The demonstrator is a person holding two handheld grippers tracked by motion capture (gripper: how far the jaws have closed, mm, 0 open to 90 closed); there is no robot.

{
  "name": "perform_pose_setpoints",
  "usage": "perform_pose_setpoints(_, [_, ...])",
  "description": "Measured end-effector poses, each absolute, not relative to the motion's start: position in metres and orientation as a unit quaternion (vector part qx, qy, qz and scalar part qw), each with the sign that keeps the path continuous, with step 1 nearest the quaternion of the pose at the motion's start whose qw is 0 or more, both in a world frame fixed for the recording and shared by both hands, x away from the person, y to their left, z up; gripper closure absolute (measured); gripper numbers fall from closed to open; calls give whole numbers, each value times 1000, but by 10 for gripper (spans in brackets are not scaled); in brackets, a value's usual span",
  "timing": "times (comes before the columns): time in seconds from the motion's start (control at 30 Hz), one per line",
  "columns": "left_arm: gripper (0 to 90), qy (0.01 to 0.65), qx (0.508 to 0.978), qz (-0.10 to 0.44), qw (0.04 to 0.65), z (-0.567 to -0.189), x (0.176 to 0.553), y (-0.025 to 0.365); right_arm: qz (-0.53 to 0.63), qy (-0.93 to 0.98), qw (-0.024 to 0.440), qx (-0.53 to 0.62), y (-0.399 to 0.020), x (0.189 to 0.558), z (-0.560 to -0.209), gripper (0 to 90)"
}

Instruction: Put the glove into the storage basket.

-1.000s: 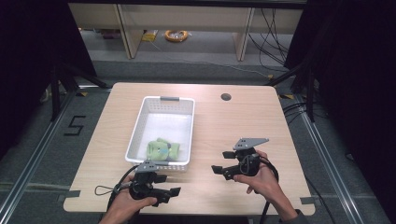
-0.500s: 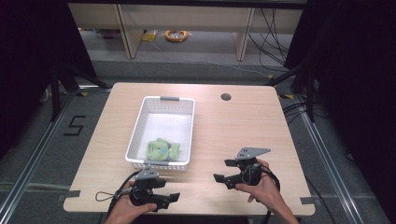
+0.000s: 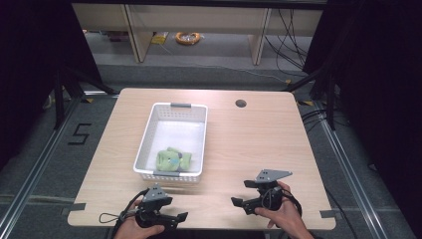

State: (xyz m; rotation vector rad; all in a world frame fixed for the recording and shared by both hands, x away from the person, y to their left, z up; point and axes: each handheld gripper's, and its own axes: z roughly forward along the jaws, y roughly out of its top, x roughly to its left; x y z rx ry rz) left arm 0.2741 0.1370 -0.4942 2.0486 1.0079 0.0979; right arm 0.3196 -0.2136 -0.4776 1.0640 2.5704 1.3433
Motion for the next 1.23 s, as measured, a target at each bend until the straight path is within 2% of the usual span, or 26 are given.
perform_pose_setpoints(0.17, [154,410,808,35,421,-498,269,138,430,837,18,336,-214,312,-484,164])
perform_pose_setpoints(0.23, [152,411,801,39,434,-500,267,137,428,838,27,337,-215,309,-485,164])
perform_pose_setpoints(0.37, [152,401,808,48,430,-502,261,136,425,839,26,339,-215,302,-487,164])
perform_pose_setpoints(0.5, [152,398,815,64,417,-504,258,137,421,846,47,324,-218,298,-491,163])
perform_pose_setpoints(0.57, [153,406,805,56,428,-505,256,133,417,849,43,323,-218,295,-494,163])
perform_pose_setpoints(0.77, [153,391,821,65,410,-508,257,135,411,852,48,320,-219,291,-497,163])
perform_pose_setpoints(1.23, [153,400,816,71,411,-508,258,136,404,859,53,309,-219,293,-498,163])
